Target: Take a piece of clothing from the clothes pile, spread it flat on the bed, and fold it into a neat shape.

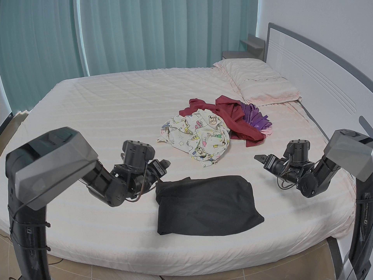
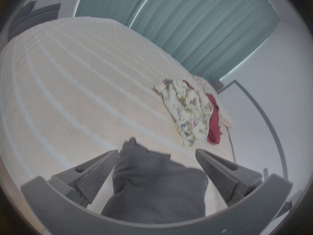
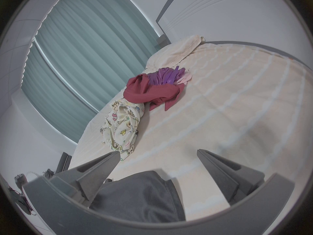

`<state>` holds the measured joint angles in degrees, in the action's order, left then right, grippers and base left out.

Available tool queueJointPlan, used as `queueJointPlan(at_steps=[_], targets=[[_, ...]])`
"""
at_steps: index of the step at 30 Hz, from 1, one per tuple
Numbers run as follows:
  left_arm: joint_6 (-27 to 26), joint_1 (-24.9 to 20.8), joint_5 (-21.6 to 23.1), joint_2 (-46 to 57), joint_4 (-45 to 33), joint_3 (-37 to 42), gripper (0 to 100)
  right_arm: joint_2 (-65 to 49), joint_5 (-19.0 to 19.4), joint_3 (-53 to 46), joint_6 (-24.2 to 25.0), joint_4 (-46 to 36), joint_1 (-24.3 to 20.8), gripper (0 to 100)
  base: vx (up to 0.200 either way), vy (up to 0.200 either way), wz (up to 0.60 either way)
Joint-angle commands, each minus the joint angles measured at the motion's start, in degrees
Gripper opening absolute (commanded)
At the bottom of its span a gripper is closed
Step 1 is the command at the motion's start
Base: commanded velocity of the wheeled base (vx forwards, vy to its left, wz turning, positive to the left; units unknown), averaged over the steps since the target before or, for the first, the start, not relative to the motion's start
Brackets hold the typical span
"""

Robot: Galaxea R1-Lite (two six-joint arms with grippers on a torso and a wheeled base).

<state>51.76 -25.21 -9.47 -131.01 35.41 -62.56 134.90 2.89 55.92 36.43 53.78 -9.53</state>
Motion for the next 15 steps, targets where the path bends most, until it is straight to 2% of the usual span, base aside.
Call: queueJointPlan(at_steps=[1,11,15], targets=[[1.1,4.8,0.8,12.2,-0.3,3.2,100,-13.9,0.5,-10.5,0.2,2.3,1.6,100,0.000,0.000,0.00],[0.1,10.3,5.6,34.6,-1.4,13.5,100,-38.7,-0.1,-25.2,-0.6,3.2,4.0,100,0.000,0.000,0.00],[-4.0,13.2,6.0,45.8,-1.9,20.6,100,-52.0,-0.1,-32.7,-2.7,1.5,4.9,100,0.000,0.000,0.00]])
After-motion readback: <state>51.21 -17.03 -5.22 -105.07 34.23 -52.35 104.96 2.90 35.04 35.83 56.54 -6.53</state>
